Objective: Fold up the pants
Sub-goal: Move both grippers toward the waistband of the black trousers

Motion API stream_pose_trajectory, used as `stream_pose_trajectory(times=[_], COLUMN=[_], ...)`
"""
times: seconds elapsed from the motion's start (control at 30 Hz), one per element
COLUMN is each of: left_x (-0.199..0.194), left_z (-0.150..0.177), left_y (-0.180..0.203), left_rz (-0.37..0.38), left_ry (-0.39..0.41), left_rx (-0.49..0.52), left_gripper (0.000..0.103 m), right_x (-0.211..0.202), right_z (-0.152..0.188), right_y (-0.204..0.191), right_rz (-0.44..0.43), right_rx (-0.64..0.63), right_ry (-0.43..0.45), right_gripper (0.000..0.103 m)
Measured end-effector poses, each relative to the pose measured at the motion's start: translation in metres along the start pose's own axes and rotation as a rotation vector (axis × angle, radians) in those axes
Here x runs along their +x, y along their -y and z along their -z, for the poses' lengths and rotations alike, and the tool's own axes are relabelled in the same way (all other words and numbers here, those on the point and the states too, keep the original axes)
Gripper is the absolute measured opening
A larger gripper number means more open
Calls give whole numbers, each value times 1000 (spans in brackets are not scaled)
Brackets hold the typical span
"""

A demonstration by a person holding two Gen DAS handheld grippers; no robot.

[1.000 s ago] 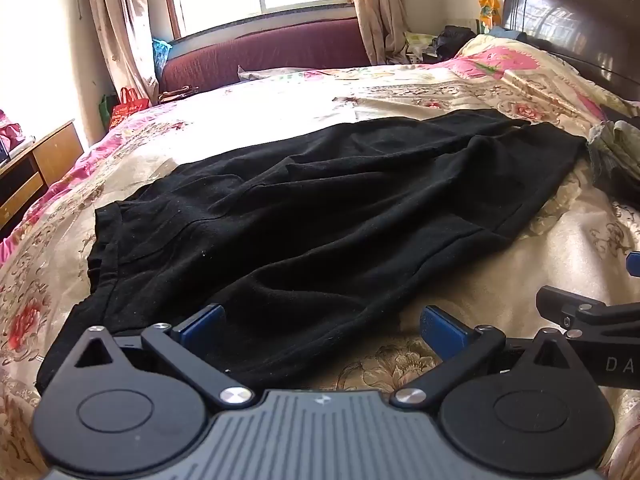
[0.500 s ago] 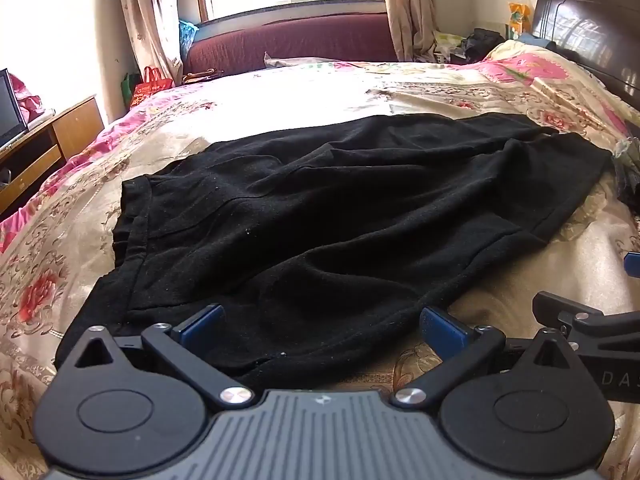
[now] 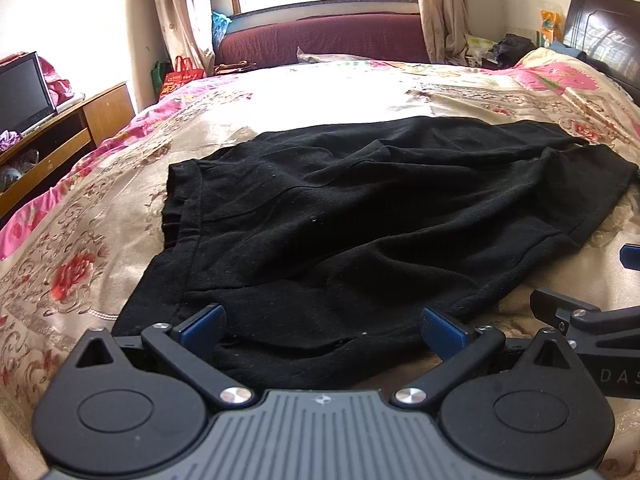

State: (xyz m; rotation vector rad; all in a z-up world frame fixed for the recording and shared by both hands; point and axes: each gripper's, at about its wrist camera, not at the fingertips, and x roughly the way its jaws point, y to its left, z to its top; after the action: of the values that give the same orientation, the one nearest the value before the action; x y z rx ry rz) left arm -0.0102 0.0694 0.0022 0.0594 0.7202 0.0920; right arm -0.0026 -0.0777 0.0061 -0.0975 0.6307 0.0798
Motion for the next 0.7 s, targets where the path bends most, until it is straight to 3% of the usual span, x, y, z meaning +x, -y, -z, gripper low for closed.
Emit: stream_pose_trajectory(times=[0.47, 0.7], left_x=[-14, -3], left_z=[11, 13], left_y=[-53, -63], left_rz=[-88, -83], left_ry=[-55, -121], left_rx=[-98, -138], left_gripper=[103, 103], right_x=[13, 13], right_z=[-4, -2], right_y=[-52, -72], right_rz=[-114, -154], right_rx=[-185, -262], right_ry=[42, 64], right_gripper=[102, 102])
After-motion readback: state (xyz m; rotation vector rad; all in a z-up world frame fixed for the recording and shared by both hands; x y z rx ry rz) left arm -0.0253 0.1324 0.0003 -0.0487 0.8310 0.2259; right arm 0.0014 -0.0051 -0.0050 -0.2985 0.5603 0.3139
